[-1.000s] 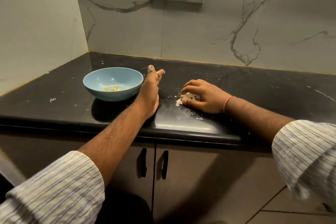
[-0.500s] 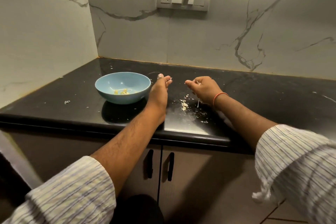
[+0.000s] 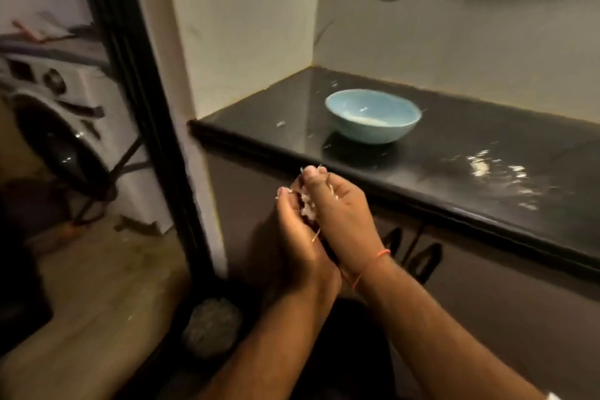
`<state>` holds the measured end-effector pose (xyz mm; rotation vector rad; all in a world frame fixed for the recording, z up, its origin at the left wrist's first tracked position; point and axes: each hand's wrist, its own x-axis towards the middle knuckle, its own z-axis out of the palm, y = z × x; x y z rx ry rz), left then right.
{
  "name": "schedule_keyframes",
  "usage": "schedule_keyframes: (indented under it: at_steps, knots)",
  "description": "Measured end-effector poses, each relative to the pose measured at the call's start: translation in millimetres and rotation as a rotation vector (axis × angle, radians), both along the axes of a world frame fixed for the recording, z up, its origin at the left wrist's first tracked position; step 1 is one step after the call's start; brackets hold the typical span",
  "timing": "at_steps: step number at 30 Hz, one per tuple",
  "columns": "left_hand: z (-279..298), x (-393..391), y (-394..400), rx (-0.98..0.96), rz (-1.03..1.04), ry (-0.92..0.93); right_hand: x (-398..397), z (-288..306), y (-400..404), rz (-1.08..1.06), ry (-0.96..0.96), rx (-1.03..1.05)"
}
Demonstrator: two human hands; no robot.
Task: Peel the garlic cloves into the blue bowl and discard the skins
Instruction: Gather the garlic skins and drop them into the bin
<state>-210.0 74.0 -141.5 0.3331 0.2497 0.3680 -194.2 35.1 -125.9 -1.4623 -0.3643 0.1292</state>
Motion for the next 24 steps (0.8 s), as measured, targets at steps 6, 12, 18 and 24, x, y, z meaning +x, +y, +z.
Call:
schedule_keyframes:
  at_steps: [6,12,18,24]
  knots:
    - [-117,-68,95,-0.199,0.232,0.301,-64,-115,92,0.241,0.219,-0.331]
    - [-235,-106,154,-0.285,0.287,0.599,-102,-200,151,0.289,0.732,-0.360]
    - [-291,-88,188,-0.228,0.332,0.775,-81,-254,195,0.113,0.823,-0.525]
    - [-328,-45,215,-0.208,0.364,0.819,-45,-297,229,0.001,1.070,-0.317]
